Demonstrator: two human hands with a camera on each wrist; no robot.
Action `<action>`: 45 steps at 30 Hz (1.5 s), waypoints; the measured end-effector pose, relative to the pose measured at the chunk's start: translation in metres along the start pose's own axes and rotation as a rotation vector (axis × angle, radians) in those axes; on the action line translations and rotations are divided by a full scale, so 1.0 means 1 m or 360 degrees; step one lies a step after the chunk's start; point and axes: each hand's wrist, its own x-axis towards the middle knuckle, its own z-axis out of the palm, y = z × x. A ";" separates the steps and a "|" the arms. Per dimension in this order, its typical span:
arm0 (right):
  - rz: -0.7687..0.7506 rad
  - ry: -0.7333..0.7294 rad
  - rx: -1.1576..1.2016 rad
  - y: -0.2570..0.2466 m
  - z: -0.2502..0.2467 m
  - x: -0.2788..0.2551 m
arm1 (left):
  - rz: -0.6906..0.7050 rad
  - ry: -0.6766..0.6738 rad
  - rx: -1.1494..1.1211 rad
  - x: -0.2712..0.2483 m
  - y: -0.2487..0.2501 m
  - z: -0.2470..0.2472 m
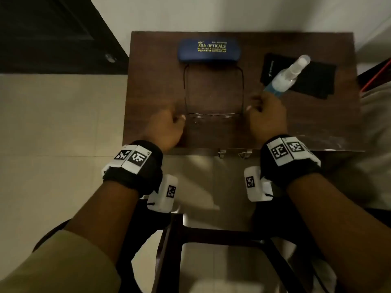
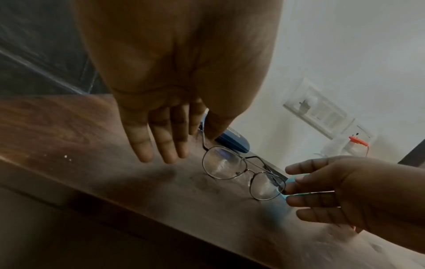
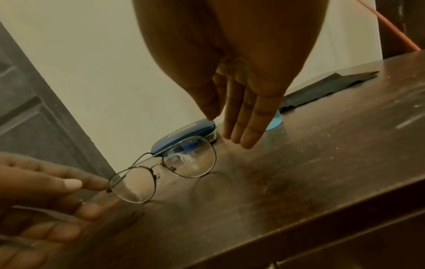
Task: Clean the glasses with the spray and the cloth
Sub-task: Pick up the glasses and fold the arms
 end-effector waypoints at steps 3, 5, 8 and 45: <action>0.0029 -0.0088 -0.0005 0.004 0.008 0.006 | -0.0014 -0.0022 -0.0083 0.005 -0.001 0.004; 0.0043 -0.0173 -0.0024 0.006 0.014 0.007 | 0.0010 -0.0052 -0.0147 0.007 -0.004 0.009; 0.0054 -0.0236 -0.0022 0.006 0.017 0.006 | 0.0050 -0.0140 -0.0281 0.005 -0.003 0.011; -0.0681 0.0144 -0.0046 -0.058 -0.082 -0.106 | 0.0664 0.0870 -0.0116 -0.119 0.067 -0.057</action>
